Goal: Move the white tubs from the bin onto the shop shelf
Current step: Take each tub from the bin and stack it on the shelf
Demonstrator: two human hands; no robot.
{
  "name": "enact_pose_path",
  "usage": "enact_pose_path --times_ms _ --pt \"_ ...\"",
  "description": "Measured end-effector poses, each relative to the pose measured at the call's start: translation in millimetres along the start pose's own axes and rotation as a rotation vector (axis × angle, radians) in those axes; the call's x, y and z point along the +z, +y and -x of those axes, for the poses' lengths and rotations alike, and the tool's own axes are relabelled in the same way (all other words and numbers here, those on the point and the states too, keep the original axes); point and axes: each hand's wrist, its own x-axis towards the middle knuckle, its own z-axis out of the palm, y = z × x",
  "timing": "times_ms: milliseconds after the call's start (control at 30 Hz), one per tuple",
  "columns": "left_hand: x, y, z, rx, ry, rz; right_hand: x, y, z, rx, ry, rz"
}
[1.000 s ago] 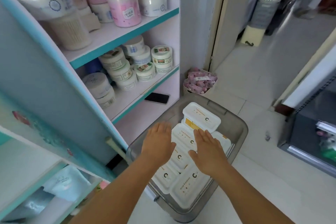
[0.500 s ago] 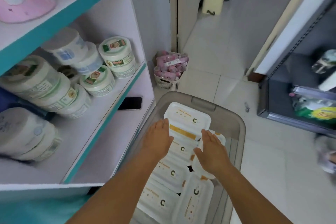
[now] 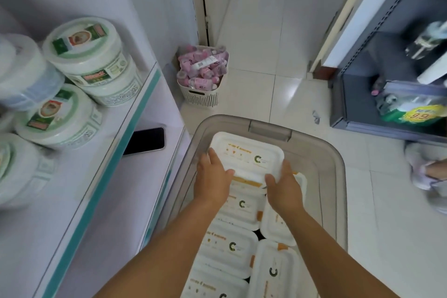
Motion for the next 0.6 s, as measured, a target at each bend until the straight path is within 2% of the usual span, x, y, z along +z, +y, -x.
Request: enact_pose_path --times_ms 333,467,600 --pt "4.3 -0.7 12.2 -0.092 0.085 0.192 -6.2 12.3 -1.3 -0.027 0.032 -0.159" --pt "0.3 0.0 37.8 -0.159 0.119 0.268 -19.5 19.3 9.7 -0.101 0.007 -0.172" --pt "-6.5 9.6 85.2 -0.198 0.232 0.383 -46.6 25.6 32.7 -0.209 -0.063 -0.190"
